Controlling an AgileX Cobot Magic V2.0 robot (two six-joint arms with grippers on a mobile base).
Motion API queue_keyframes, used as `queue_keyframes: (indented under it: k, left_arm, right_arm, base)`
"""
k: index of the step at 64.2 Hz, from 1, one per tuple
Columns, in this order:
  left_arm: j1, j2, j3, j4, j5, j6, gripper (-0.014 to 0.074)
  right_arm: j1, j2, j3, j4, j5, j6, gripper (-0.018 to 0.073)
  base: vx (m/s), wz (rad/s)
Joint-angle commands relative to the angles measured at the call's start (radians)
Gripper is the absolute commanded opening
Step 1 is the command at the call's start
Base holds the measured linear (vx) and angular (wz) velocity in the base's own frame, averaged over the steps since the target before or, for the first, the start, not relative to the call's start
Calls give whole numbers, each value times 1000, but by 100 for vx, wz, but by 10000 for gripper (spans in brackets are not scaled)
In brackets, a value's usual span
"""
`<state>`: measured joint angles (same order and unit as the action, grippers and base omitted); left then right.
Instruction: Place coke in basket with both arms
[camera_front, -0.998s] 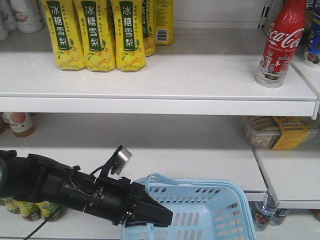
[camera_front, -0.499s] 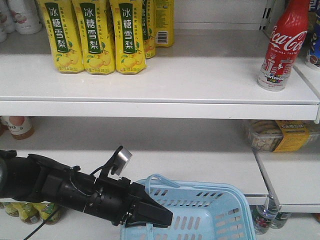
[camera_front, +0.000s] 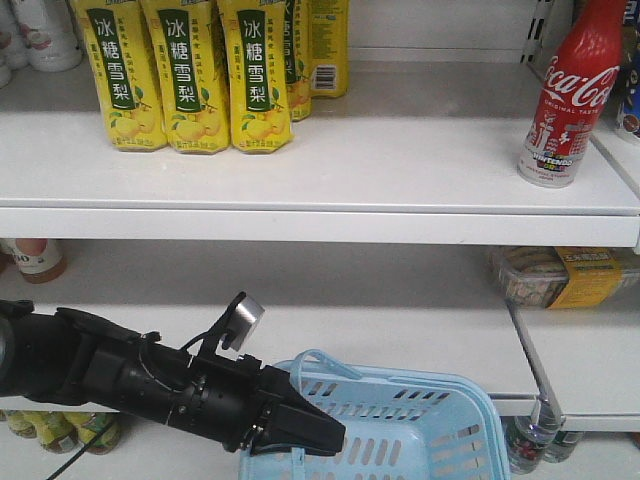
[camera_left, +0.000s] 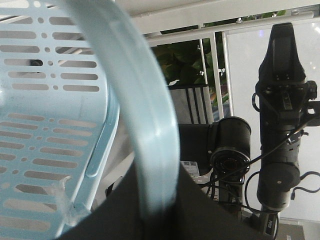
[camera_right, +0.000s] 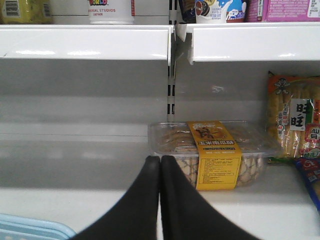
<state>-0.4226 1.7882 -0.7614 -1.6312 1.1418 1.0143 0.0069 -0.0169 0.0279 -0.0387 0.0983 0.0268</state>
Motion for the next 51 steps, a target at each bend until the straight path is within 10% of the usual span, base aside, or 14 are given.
queue_keyframes:
  k: [1,51]
  left_arm:
    - [-4,-50,-16,-74,93,7,-6]
    - [-4,-50,-16,-74,93,7,-6]
  right_arm:
    - [-5,-6,8,-4,-78,-5,-10]
    - [-5,-6,8,-4,-78,-5,-10]
  base:
    - [1,0]
    - [0,0]
